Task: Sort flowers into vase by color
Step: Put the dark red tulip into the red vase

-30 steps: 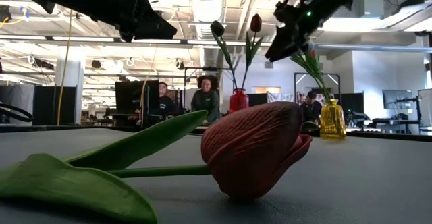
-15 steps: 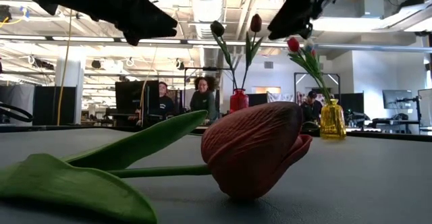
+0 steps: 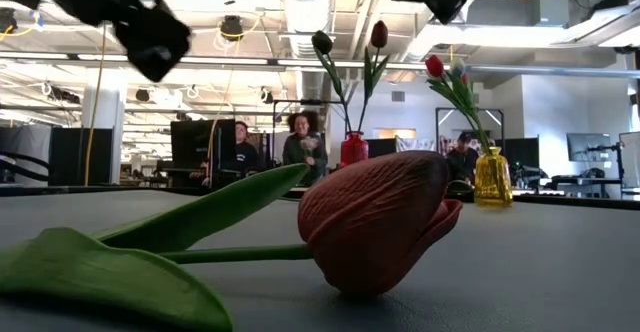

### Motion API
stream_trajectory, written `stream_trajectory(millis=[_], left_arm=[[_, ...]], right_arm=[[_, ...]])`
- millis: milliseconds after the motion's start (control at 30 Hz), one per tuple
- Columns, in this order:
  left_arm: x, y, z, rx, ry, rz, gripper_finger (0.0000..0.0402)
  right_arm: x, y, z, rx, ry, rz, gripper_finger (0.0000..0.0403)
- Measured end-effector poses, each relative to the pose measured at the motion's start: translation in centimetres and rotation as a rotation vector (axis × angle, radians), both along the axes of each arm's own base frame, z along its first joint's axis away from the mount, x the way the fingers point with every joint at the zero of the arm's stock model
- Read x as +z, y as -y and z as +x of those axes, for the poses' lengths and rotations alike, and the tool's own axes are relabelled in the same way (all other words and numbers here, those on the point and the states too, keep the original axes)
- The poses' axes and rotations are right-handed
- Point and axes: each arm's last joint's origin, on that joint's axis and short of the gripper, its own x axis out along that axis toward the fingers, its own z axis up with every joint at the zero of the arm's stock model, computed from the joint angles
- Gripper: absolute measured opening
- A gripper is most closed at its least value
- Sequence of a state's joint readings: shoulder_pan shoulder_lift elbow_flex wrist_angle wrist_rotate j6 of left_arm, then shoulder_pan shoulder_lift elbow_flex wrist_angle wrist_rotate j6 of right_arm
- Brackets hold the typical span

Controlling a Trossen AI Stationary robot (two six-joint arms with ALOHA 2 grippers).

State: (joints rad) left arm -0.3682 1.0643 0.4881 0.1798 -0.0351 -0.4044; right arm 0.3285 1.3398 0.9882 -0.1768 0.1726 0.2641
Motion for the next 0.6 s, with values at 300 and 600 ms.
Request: stream_trajectory(millis=[300, 600], left_arm=[[-0.4, 8.6, -1.0, -0.118, -0.126, -0.034, 0.0169], [-0.8, 16.5, -0.2, -0.081, -0.327, 0.206, 0.0169]], right_arm=[[-3.1, -4.6, 1.7, 0.085, -0.001, 0.033, 0.0179], [-5.9, -8.7, 2.4, 0.118, 0.001, 0.159, 0.0179]])
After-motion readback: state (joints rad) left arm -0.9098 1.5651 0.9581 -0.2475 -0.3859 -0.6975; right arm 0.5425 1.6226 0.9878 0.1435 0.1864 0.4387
